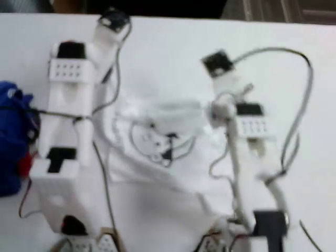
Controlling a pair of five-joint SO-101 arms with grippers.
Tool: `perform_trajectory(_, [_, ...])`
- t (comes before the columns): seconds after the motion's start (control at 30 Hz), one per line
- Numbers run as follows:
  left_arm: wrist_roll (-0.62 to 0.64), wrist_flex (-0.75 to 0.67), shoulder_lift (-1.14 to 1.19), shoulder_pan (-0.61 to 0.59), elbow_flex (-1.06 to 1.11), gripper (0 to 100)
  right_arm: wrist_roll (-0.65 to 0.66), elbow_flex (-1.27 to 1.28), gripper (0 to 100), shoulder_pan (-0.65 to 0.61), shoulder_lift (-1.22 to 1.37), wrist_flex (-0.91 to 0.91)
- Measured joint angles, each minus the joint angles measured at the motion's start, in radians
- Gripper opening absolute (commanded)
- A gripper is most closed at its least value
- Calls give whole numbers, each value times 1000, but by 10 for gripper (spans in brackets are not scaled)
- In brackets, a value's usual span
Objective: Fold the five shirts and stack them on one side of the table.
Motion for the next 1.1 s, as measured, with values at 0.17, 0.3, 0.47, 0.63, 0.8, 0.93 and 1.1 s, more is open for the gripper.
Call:
perform_trajectory(0.17, [0, 29, 0, 0, 0, 24, -9, -255, 164, -8, 245, 189])
perform_trajectory(0.3, [0, 31, 3, 0, 0, 24, -14, -396, 163, -8, 394, 278])
perform_trajectory(0.47, [0, 31, 5, 0, 0, 24, -80, -503, 163, -11, 505, 370])
perform_trajectory(0.63, [0, 31, 6, 0, 0, 24, -89, -566, 163, -38, 546, 420])
perform_trajectory(0.8, [0, 31, 6, 0, 0, 24, -91, -574, 162, -51, 588, 404])
perform_trajectory(0.93, [0, 31, 6, 0, 0, 24, -91, -574, 159, -52, 620, 364])
perform_trajectory(1.1, [0, 34, 6, 0, 0, 24, -91, -574, 149, -52, 652, 333])
